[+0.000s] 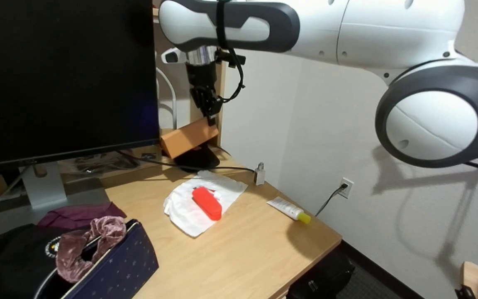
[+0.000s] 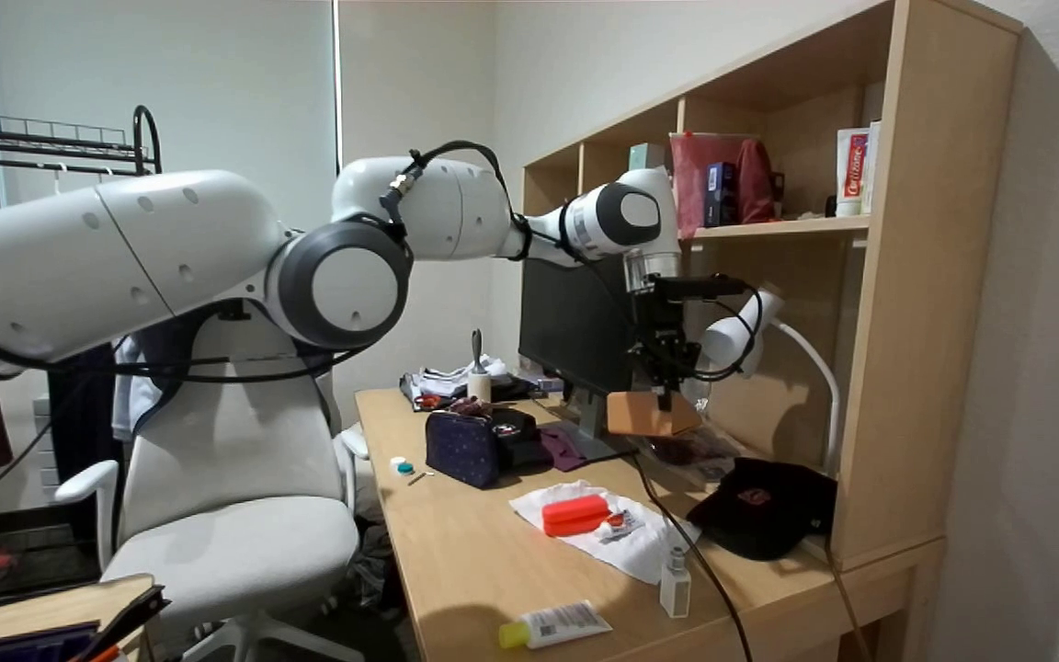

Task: Change the position of the object and put it horizontally along the table

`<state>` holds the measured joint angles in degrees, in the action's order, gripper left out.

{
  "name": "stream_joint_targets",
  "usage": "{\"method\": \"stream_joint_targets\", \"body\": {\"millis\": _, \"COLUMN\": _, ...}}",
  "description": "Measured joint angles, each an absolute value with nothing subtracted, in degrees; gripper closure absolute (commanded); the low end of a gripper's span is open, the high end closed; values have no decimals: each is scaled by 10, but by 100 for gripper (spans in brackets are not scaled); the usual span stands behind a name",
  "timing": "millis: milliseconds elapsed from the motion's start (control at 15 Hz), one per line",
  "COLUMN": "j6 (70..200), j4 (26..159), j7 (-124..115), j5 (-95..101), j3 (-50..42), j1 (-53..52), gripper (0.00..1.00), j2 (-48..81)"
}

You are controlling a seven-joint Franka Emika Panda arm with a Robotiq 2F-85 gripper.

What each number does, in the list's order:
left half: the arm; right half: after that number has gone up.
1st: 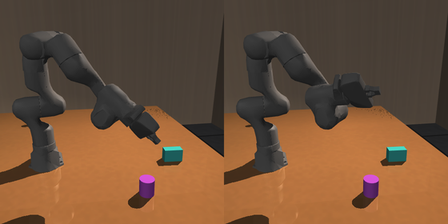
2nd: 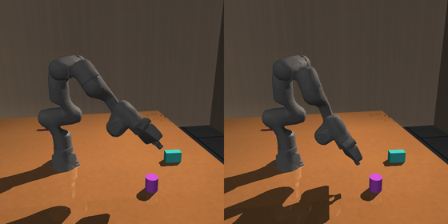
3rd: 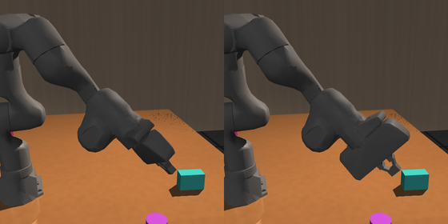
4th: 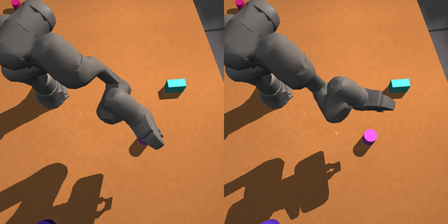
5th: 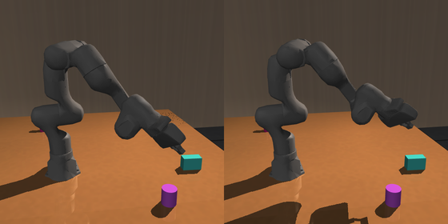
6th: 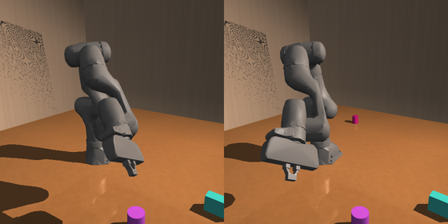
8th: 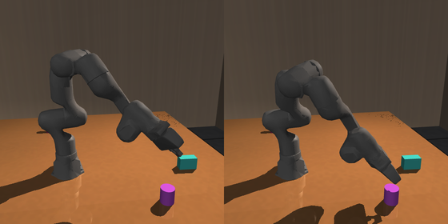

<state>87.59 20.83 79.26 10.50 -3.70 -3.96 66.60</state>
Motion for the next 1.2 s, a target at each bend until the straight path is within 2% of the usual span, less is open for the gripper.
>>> {"method": "stream_joint_targets", "body": {"millis": 667, "j6": 835, "j4": 236, "j7": 788, "j5": 107, "j3": -61, "j1": -45, "gripper": 89, "j2": 685}}
{"method": "stream_joint_targets", "body": {"millis": 1200, "j6": 860, "j4": 211, "j7": 788, "j5": 111, "j3": -74, "j1": -67, "gripper": 89, "j2": 695}}
